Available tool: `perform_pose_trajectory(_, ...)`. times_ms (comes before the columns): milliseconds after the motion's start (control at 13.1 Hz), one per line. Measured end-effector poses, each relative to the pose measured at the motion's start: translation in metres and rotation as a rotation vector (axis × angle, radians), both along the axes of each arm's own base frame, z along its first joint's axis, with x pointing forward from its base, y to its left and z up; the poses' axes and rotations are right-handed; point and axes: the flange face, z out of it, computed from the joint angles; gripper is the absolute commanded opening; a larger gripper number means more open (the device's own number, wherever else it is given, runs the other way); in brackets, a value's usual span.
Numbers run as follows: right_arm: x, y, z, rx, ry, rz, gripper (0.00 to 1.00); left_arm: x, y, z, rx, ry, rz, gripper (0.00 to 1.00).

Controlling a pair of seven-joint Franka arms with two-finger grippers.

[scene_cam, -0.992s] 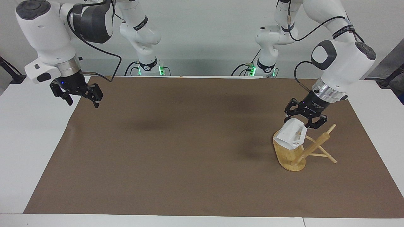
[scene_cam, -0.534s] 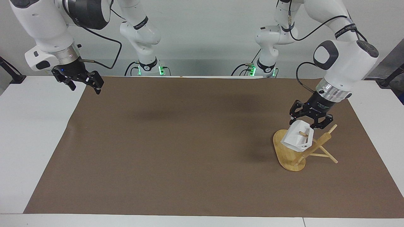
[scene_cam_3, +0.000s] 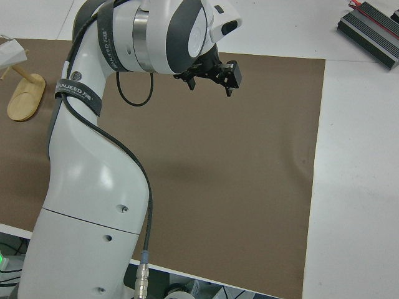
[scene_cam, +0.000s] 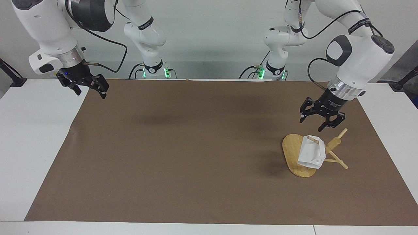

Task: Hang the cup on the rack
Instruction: 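Hang the cup on a rack peg and open the left gripper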

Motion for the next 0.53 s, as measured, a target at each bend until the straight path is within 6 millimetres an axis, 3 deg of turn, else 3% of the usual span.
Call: perform_pose_trajectory(534,0.0,0.0,-0.001,0.0,0.002,0.0,1.0,-0.033,0.006,0.044,0.094,-0.057,-0.397,1.0)
